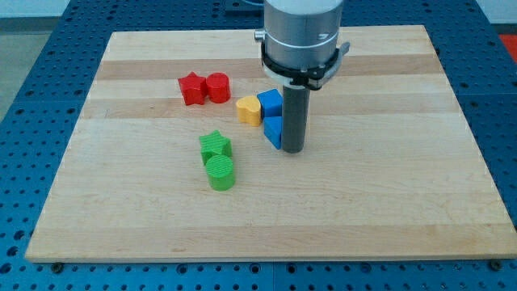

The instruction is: Push the blue triangle towards the group of blocks

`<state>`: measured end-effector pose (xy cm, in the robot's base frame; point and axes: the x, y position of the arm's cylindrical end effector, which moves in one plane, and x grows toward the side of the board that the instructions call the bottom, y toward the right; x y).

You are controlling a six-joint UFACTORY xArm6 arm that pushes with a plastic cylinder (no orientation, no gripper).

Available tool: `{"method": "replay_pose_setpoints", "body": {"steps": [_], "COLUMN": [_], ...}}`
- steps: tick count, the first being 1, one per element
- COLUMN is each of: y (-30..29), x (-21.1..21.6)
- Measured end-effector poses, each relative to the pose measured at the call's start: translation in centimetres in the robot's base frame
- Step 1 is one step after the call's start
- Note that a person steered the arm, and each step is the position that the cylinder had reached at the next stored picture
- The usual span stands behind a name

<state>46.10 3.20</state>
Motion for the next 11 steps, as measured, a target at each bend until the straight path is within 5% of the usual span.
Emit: {"method": "replay_pose_setpoints", "body": {"steps": [3, 6, 11], "y": [-1.6, -2.0, -4.4], "x": [-3.5, 4.8, 0.7]}}
